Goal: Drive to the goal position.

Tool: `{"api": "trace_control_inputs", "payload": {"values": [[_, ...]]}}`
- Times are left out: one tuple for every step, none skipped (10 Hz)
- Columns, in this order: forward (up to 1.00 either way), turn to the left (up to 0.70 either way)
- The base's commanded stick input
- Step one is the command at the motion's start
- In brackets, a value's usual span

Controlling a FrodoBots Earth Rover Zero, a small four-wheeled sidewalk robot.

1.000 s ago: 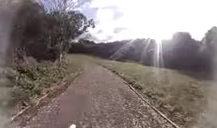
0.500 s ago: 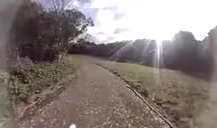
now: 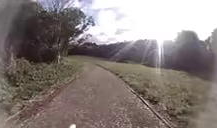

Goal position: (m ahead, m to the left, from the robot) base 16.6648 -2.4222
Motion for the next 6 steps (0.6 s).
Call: {"api": "trace_control_inputs", "payload": {"values": [[0.7,0.0],[0.7,0.0],[0.7,0.0],[0.7,0.0],[0.7,0.0],[0.7,0.02]]}}
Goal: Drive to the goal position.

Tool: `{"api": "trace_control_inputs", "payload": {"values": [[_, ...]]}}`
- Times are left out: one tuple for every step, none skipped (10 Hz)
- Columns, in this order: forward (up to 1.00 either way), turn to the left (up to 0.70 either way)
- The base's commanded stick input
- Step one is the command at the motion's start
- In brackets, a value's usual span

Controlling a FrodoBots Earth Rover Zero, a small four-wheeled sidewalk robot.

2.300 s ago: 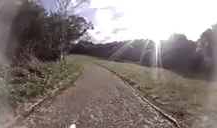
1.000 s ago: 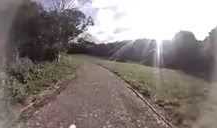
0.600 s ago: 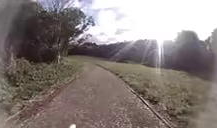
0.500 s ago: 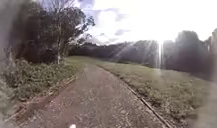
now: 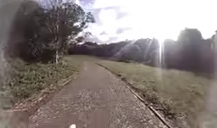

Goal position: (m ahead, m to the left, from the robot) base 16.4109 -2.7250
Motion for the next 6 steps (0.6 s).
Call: {"api": "trace_control_inputs", "payload": {"values": [[0.7,0.35],[0.7,0.35],[0.7,0.21],[0.7,0.09],[0.7,0.02],[0.7,0.02]]}}
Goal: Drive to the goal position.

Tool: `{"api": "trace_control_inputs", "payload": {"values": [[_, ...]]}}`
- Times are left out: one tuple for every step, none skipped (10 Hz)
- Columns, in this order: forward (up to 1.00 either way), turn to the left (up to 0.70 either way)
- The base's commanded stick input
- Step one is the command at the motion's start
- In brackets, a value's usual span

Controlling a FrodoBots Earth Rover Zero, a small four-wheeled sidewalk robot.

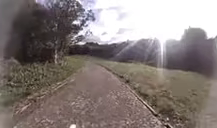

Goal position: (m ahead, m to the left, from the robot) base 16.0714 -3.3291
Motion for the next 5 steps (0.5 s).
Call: {"api": "trace_control_inputs", "payload": {"values": [[0.7,0.01],[0.7,0.0],[0.7,0.0],[0.7,0.0],[0.7,0.02]]}}
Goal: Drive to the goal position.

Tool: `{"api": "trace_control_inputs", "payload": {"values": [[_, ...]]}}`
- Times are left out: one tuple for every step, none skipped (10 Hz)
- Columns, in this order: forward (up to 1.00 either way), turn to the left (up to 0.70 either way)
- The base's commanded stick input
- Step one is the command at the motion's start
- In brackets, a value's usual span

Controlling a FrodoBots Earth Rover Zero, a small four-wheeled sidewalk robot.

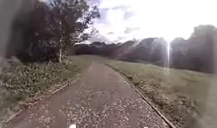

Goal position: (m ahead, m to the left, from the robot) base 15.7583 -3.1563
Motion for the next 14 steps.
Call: {"api": "trace_control_inputs", "payload": {"values": [[0.7,0.02],[0.7,0.02],[0.7,0.02],[0.7,0.0],[0.7,0.01],[0.7,0.02],[0.7,0.01],[0.7,0.01],[0.7,0.02],[0.7,0.02],[0.7,0.01],[0.7,0.0],[0.7,0.01],[0.7,0.01]]}}
